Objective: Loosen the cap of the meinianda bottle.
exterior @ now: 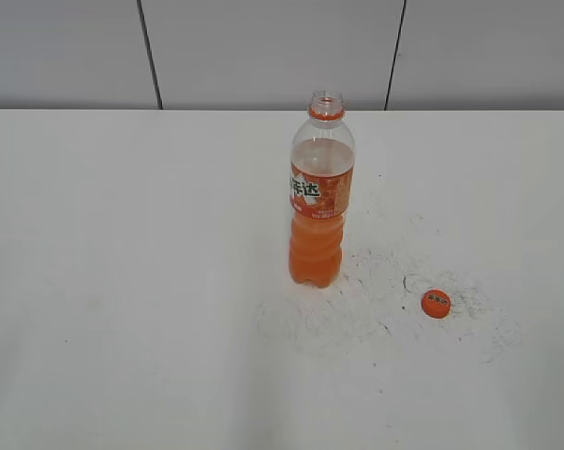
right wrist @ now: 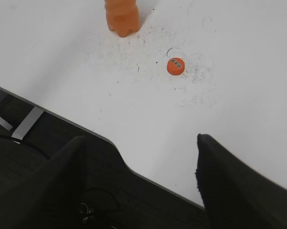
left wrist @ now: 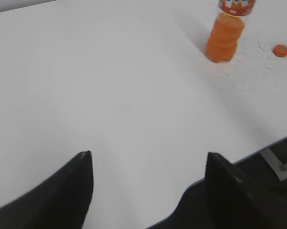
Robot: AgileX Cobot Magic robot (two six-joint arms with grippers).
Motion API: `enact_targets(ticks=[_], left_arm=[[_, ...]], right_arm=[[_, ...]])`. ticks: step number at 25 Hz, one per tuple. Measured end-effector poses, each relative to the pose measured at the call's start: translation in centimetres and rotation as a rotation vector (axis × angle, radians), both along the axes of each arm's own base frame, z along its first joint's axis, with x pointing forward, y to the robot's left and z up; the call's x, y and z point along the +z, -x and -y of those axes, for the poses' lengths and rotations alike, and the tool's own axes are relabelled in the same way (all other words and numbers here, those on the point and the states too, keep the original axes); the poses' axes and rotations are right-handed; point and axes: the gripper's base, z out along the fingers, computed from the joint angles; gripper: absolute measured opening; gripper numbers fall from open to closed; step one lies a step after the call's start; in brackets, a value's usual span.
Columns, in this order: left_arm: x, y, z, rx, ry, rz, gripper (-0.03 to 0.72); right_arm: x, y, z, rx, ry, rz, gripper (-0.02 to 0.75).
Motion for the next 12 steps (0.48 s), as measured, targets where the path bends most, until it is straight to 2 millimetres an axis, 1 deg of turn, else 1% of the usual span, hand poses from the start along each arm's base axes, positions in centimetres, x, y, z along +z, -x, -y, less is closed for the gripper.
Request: enact_targets(ticks=[4,8,10,12], left_arm=[[0.0,0.5,-0.3,0.133,0.014,0.026,0.533],[0.0,1.2,-0.6,0.259,0.030,0.068,0.517],[0.0,1.5,-0.7,0.311,0.034,0.083,0.500],[0.0,1.8,-0.7,0.352,0.039,0.101,0.487]], right_arm=[[0.0,0.1,0.0,-0.041,-0.005,0.013,0.526],[0.0,0.6,0.2,-0.139,-0.016,0.063,0.526],[0.0,0.6,0.2,-0.220,-0.015,0.074,0.526],[0.0,0.5,0.1,-0.265,-0.014,0.076,0.526]])
